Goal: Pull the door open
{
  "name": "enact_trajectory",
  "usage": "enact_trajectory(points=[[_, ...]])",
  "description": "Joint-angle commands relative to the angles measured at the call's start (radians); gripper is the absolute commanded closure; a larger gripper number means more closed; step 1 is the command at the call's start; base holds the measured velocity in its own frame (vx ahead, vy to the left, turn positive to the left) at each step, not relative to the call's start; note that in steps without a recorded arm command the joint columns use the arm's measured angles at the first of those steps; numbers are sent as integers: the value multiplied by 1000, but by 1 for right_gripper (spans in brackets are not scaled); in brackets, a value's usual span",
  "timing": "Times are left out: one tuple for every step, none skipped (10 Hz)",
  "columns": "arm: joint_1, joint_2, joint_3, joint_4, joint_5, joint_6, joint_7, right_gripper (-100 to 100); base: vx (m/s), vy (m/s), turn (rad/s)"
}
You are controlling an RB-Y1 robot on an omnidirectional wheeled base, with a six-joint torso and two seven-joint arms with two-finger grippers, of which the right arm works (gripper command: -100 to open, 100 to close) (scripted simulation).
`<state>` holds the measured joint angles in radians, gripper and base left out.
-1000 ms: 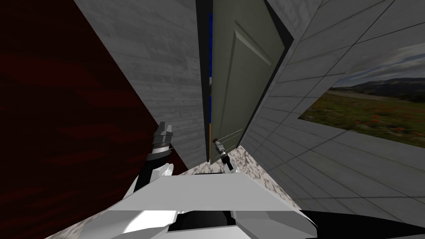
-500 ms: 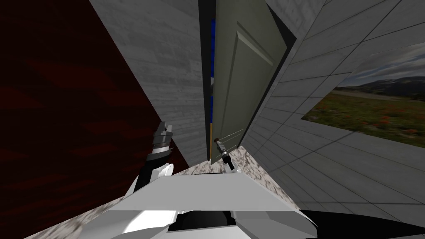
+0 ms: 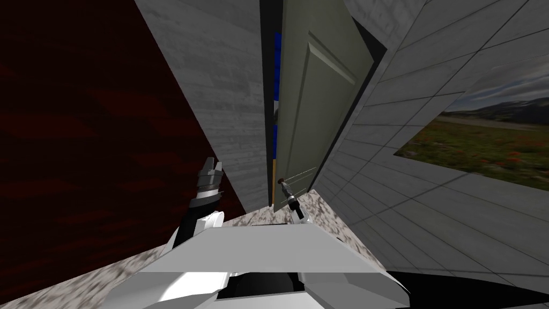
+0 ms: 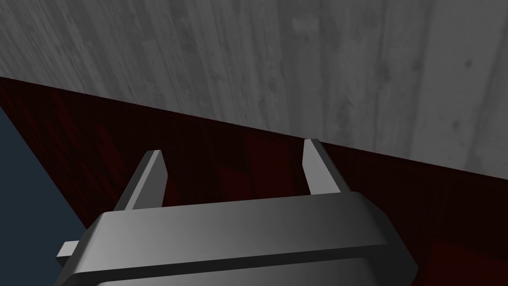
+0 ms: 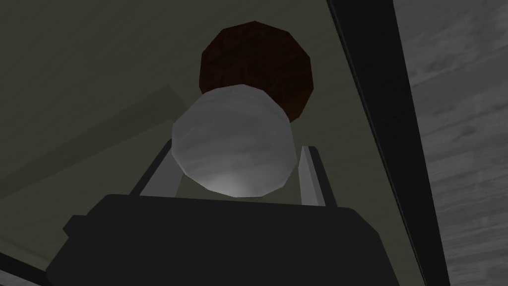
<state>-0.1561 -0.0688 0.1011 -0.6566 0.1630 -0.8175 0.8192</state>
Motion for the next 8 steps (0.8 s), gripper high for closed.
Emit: enact_trajectory(points=[[15,14,15,11,-4,3,-50,100,-34,-2,77],[15,14,15,11,-4,3,-57,100,-25,2,29],[16,11,12,10,-15,3,-94,100,-33,-2,97],[16,11,12,10,-15,3,-98,100,-23,-4,76],[17,7,10,10,-25,3,-136,100,-28,-13,104],[17,7,10,10,-25,3,-139,100,-26,-19,42],[17,7,10,10,-25,3,-139,100,-15,2,-12],[17,7,10,-4,-25,3,-139,100,-18,5,-11]])
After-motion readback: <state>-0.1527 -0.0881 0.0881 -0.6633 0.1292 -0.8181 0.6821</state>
